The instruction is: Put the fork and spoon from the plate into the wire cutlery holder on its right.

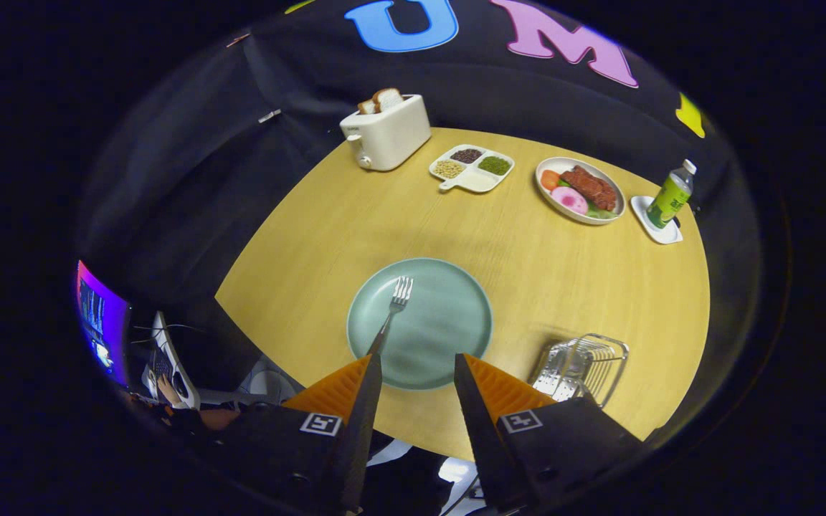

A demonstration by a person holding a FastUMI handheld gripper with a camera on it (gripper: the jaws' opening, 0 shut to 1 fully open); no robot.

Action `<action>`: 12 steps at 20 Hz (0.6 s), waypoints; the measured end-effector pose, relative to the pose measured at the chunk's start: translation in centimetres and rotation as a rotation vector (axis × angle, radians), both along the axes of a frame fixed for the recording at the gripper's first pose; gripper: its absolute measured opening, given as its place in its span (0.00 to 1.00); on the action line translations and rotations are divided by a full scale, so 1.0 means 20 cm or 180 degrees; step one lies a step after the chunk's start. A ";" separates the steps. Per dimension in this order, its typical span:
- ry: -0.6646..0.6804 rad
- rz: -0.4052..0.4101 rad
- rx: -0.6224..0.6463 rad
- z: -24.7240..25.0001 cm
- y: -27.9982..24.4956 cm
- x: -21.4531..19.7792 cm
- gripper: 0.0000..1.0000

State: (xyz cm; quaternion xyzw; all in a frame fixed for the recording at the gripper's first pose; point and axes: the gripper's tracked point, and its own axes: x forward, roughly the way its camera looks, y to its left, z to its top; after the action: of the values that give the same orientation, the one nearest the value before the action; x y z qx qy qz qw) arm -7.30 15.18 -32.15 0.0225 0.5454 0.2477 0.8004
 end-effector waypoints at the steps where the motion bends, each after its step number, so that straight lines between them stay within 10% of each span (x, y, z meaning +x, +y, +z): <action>1: 0.0040 0.0004 0.0007 -0.04 0.07 0.00 0.65; 12: 0.0472 0.0043 -0.0467 -0.54 0.37 -0.03 0.54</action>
State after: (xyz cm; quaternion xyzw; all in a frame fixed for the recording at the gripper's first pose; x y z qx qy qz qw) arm -7.98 22.66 -42.92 -0.0216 0.6199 0.2101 0.7557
